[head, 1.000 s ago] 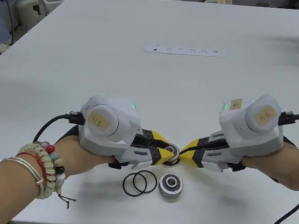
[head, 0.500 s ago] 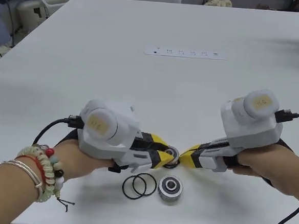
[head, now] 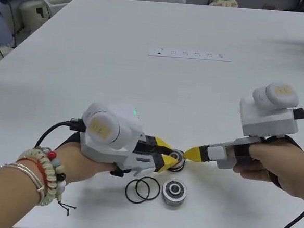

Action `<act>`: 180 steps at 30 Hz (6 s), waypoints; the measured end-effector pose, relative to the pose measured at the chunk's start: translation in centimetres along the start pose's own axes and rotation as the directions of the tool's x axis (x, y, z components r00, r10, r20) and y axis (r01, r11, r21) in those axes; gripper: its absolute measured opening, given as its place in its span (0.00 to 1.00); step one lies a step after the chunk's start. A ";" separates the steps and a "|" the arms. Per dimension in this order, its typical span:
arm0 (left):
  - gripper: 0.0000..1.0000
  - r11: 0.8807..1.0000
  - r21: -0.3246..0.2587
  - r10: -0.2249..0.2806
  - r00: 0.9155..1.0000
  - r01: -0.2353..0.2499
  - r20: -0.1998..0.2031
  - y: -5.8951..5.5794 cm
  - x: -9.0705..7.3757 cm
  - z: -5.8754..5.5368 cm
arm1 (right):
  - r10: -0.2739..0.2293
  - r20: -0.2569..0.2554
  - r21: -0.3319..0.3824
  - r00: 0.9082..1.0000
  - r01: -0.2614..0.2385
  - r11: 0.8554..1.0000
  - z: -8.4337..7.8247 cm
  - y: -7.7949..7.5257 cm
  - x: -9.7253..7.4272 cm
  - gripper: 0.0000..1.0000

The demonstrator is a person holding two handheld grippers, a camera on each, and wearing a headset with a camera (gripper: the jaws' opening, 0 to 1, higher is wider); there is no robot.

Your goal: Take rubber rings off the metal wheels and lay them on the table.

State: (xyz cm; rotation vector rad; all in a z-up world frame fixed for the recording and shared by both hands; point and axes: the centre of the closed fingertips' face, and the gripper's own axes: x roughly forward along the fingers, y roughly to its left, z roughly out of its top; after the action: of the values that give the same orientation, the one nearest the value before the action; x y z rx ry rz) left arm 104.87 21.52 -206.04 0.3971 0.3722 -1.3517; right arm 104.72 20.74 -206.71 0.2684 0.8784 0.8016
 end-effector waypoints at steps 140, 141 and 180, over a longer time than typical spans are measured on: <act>0.83 0.955 -0.239 0.190 0.981 -0.176 0.038 -4.9 -17.6 -0.2 | 0.046 -0.235 -0.343 0.971 -0.127 0.930 -2.8 7.0 3.5 0.00; 0.83 0.954 -0.240 0.197 0.980 -0.182 0.040 -4.8 -17.7 -0.2 | 0.039 -0.242 -0.354 0.970 -0.125 0.927 -2.9 6.9 3.6 0.00; 0.80 0.940 -0.294 0.192 0.981 -0.173 0.037 -4.8 -17.7 -0.6 | -0.023 -0.264 -0.405 0.964 -0.089 0.910 -3.4 6.2 3.8 0.00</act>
State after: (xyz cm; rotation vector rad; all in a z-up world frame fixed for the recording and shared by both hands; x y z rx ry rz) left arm 96.97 36.20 -198.41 0.1389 0.4609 -1.1056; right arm 100.36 27.41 -207.81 -0.2053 0.9280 1.0509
